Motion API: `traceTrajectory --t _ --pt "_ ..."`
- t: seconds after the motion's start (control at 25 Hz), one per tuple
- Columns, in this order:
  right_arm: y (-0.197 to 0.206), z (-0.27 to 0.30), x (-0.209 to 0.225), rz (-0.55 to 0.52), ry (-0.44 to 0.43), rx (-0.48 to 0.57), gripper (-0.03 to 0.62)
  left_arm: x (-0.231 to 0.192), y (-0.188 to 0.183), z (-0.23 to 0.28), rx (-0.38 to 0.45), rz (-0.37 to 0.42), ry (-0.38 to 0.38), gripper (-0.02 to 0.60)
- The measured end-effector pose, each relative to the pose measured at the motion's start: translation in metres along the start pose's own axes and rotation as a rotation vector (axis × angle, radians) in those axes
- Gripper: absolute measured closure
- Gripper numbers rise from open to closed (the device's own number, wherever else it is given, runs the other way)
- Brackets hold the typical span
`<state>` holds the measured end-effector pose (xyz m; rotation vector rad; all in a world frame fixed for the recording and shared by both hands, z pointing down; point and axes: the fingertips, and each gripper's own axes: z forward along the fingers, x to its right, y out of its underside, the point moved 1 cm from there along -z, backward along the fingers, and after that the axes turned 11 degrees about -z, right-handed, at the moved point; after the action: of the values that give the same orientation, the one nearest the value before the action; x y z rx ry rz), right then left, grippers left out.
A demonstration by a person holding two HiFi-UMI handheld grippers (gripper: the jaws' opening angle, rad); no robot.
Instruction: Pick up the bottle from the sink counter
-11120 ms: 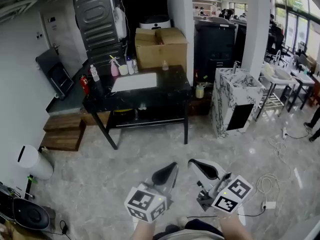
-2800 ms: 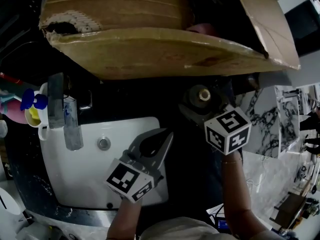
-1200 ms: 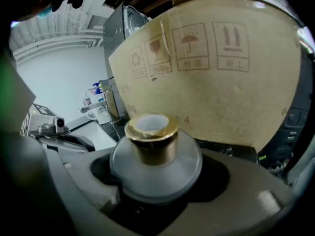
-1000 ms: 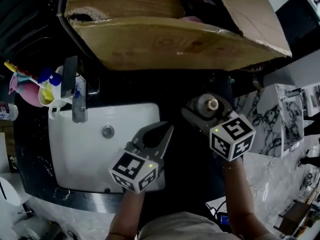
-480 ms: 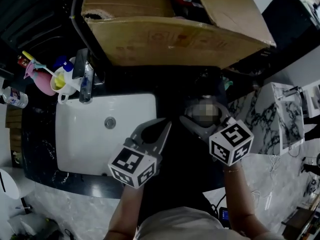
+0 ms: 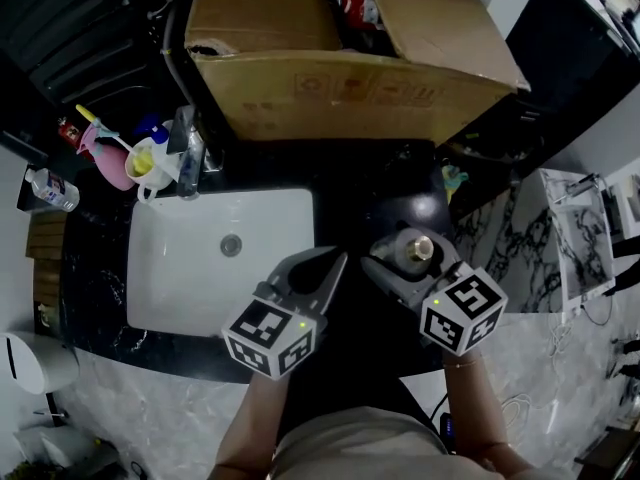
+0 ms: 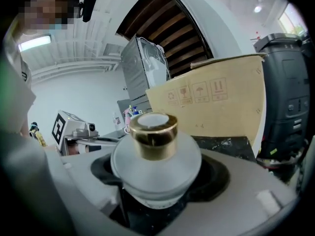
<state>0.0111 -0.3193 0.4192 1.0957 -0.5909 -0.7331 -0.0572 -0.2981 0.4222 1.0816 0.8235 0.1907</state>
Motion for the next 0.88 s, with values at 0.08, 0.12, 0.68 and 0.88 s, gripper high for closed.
traceTrajectory --t 0.08,0.12,0.68,0.88 --pt "-0.004 -0.009 -0.002 0.003 0.011 0.024 0.249 0.005 0.0 -0.004 -0.002 0.007 -0.009 0.575" --pt "-0.006 -0.014 -0.003 0.001 0.013 0.036 0.249 0.008 0.001 -0.007 -0.003 0.008 -0.012 0.575" --pt "-0.04 -0.059 -0.027 -0.051 -0.032 0.127 0.25 0.058 -0.017 -0.021 0.055 0.066 0.033 0.575" --pt "-0.061 -0.069 -0.032 -0.089 -0.034 0.18 0.25 0.069 -0.025 -0.025 0.078 0.11 0.029 0.575"
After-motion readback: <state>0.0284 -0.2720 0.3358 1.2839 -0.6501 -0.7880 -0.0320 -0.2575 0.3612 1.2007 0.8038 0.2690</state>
